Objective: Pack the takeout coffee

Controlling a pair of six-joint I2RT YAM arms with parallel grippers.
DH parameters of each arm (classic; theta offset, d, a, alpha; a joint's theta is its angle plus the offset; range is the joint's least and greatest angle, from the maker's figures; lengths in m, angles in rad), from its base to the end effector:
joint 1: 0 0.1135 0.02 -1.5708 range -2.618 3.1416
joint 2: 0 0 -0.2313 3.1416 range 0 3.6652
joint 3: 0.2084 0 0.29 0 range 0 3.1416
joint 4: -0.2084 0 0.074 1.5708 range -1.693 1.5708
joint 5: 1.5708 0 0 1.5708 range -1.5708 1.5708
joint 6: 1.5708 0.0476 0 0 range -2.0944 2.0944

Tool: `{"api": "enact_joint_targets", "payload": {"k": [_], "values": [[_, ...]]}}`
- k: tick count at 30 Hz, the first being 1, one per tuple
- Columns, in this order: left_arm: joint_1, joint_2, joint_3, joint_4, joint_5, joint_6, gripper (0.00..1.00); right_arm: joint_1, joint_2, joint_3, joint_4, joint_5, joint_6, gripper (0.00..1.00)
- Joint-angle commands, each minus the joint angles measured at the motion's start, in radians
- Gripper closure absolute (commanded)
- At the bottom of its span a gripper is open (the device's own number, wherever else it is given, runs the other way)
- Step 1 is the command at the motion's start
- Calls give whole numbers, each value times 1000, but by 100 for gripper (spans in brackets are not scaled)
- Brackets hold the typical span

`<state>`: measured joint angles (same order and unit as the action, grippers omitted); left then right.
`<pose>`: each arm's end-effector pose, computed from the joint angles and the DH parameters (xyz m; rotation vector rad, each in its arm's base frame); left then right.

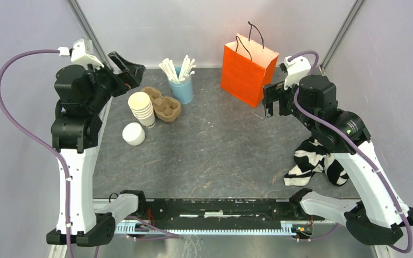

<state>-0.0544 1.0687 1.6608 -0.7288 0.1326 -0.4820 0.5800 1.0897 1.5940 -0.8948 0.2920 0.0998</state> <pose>0.2300 -0.0188 0.5079 -0.2692 1.7119 -0.5105 0.2107 0.1217 0.4626 -0.2755 1.9279 0.1641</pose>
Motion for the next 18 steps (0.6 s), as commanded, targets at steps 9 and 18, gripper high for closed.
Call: {"api": "enact_joint_targets", "payload": {"k": [9, 18], "values": [[17, 61, -38, -27, 32, -30, 1, -12, -28, -134, 81, -173, -6, 2], [-122, 208, -171, -64, -31, -46, 0, -13, -61, -240, 119, -309, -24, 2]]}}
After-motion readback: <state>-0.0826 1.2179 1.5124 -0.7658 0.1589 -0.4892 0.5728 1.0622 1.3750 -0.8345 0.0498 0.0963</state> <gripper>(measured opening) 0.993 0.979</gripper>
